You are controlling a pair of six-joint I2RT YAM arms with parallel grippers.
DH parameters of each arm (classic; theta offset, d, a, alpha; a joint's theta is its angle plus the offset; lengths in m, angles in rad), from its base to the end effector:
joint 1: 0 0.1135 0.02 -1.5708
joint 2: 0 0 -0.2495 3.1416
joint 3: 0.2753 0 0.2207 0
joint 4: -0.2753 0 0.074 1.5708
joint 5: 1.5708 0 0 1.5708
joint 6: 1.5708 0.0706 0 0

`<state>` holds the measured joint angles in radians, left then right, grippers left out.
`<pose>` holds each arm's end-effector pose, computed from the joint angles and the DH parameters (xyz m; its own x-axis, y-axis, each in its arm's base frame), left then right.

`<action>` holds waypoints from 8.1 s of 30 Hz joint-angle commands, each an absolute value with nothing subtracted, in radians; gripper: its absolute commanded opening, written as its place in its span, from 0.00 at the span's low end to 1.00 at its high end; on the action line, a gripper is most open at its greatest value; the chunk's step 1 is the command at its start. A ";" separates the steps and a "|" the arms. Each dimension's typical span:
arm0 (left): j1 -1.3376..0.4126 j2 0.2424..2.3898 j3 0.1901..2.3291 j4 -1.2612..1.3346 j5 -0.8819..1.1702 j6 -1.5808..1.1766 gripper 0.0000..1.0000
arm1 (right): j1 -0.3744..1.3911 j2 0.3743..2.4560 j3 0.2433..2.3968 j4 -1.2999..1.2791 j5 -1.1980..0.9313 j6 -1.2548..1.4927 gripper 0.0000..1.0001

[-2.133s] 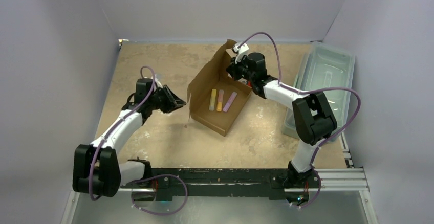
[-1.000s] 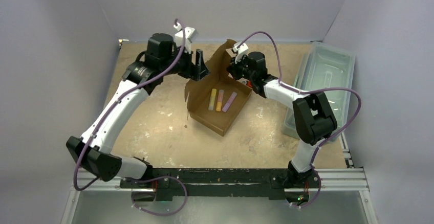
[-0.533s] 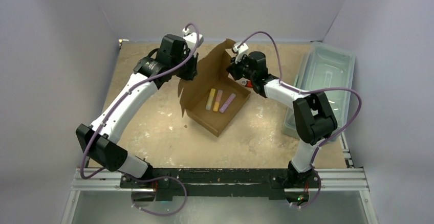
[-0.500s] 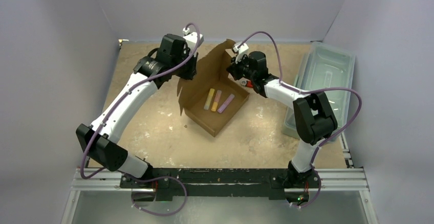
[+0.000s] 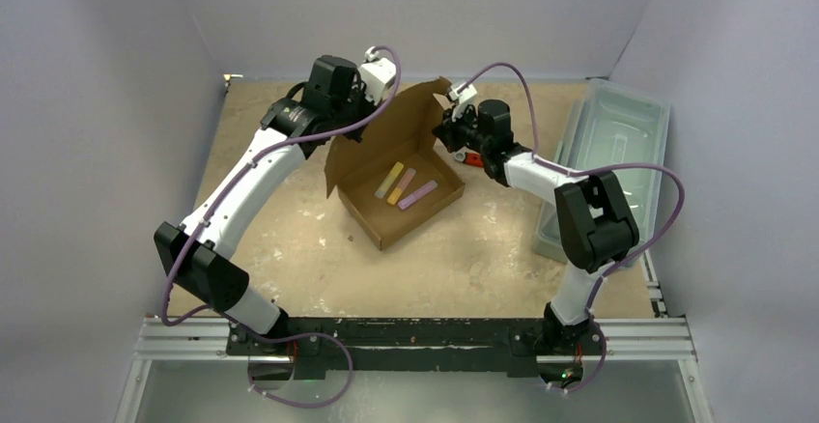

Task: Fold the paper box

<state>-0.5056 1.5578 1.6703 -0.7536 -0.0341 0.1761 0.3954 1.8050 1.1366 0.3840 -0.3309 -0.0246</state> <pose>0.2959 -0.1611 0.3600 -0.4345 0.4407 -0.7855 0.5447 0.8231 0.1605 0.3759 0.1817 0.2322 -0.2428 -0.1265 -0.9618 -0.6582 0.7498 0.0675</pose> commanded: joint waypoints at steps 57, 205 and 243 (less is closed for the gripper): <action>-0.504 1.497 1.557 -0.545 0.227 0.692 0.00 | 0.365 1.968 2.132 -0.891 -0.767 -1.195 0.55; -0.315 1.433 1.470 -0.509 0.460 0.505 0.34 | 0.457 1.951 2.051 -0.860 -0.662 -1.131 0.04; -0.348 1.453 1.440 -0.502 0.334 0.540 0.00 | 0.403 1.859 2.038 -0.729 -0.830 -0.758 0.74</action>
<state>-0.3496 1.4681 1.4483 -0.5369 0.3511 0.5606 0.4465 1.9705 2.0361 -0.8066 -0.7105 -0.9497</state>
